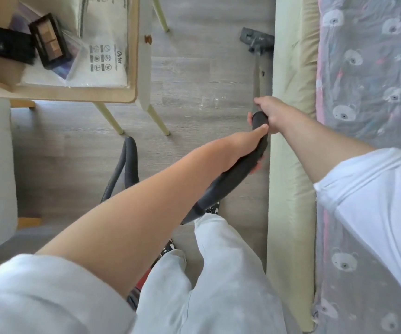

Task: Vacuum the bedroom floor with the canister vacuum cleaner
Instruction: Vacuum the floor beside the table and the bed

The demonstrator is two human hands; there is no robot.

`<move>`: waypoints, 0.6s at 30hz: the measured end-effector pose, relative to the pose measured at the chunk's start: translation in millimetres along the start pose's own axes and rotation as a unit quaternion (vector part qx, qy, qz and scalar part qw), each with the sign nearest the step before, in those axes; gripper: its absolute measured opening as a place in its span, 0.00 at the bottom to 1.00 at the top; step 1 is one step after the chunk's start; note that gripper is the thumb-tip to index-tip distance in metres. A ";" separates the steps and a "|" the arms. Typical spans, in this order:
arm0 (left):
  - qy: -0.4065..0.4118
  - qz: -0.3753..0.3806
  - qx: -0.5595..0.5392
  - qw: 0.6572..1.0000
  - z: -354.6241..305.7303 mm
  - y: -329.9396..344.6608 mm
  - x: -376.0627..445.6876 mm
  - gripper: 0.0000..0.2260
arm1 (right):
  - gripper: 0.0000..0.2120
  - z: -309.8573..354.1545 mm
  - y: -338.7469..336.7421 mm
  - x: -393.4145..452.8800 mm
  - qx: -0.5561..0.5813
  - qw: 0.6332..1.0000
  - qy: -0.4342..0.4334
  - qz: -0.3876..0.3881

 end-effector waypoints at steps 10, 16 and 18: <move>-0.079 0.059 0.032 0.995 127.6 66.6 -92.2 0.25 | 0.10 -153.8 -49.4 -79.7 0.085 0.995 0.043 -0.003; -0.094 0.130 0.080 0.984 209.5 111.3 -179.8 0.25 | 0.10 -262.9 -86.2 -173.3 0.109 0.991 0.081 -0.015; -0.106 0.164 0.099 0.976 225.7 112.6 -206.5 0.25 | 0.10 -287.9 -87.6 -200.5 0.138 0.987 0.083 -0.021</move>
Point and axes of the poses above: each hand's wrist, its own x-axis towards the middle knuckle, its own y-axis out of the palm, z = x × y, the point moved 5 cm from there along x, towards the middle knuckle, and after that the axes turned 14 degrees about x, right-handed, at the moved point
